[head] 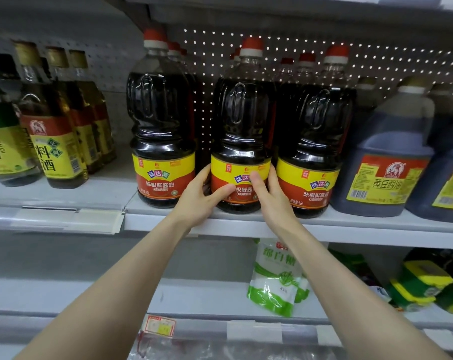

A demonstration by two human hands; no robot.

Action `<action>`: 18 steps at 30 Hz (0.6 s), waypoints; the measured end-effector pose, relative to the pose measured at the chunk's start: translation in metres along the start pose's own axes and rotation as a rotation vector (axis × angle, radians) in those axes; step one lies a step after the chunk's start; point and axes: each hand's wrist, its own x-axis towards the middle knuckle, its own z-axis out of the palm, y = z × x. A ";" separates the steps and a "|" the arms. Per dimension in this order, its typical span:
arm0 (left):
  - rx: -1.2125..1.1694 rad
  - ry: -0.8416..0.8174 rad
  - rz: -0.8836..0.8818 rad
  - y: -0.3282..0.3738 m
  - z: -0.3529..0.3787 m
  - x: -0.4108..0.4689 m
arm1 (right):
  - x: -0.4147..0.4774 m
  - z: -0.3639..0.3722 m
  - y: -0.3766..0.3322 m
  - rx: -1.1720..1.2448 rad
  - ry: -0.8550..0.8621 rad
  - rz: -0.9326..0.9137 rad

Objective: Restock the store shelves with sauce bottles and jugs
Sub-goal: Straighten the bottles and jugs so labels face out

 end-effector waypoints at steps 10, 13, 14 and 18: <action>-0.022 -0.028 -0.001 0.000 -0.002 0.001 | 0.000 0.002 -0.005 -0.036 -0.013 0.027; -0.044 -0.041 -0.015 0.002 -0.002 0.001 | 0.000 0.003 -0.006 -0.048 -0.012 0.036; -0.053 -0.043 -0.017 0.002 -0.002 0.001 | 0.000 0.003 -0.006 -0.048 -0.014 0.039; -0.054 -0.056 -0.026 0.003 -0.003 0.001 | -0.002 0.001 -0.007 -0.009 -0.039 0.059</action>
